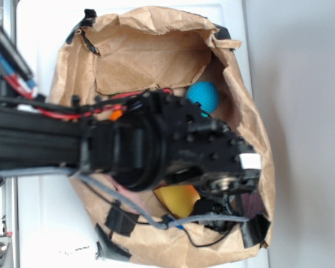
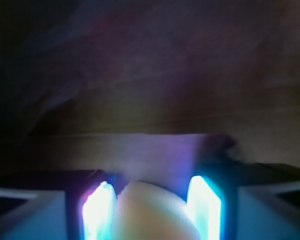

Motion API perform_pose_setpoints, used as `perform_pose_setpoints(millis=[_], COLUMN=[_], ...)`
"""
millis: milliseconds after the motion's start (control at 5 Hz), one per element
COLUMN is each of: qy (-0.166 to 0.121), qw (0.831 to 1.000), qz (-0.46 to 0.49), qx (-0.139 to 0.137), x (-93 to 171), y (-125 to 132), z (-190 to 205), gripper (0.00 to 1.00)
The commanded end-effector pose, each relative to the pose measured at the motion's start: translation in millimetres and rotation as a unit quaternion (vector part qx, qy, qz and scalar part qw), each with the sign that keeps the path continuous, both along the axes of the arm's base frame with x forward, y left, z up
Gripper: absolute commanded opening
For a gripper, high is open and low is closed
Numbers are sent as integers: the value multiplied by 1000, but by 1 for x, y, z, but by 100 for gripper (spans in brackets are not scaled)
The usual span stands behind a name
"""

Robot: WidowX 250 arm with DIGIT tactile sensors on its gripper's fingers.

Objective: Grab the green sponge.

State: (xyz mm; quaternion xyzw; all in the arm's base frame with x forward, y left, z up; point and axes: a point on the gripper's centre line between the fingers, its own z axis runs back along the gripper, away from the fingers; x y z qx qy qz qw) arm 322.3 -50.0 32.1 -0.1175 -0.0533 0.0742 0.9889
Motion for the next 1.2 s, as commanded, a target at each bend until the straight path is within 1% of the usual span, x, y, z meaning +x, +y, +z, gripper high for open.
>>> perform_pose_setpoints(millis=[0,200,400,600,800,1000], qy=[-23,-31,-79,-86,-92,-156], qw=[998,998,995,993,993,985], qz=[30,37,53,73,55,26], qx=[-47,-43,-29,-25,-56,-63], x=[15,-2,-22,-28,-35,-39], y=[21,39,53,66,74,65], z=[76,97,100,108,116,111], gripper=[0,0,0,0,0,0])
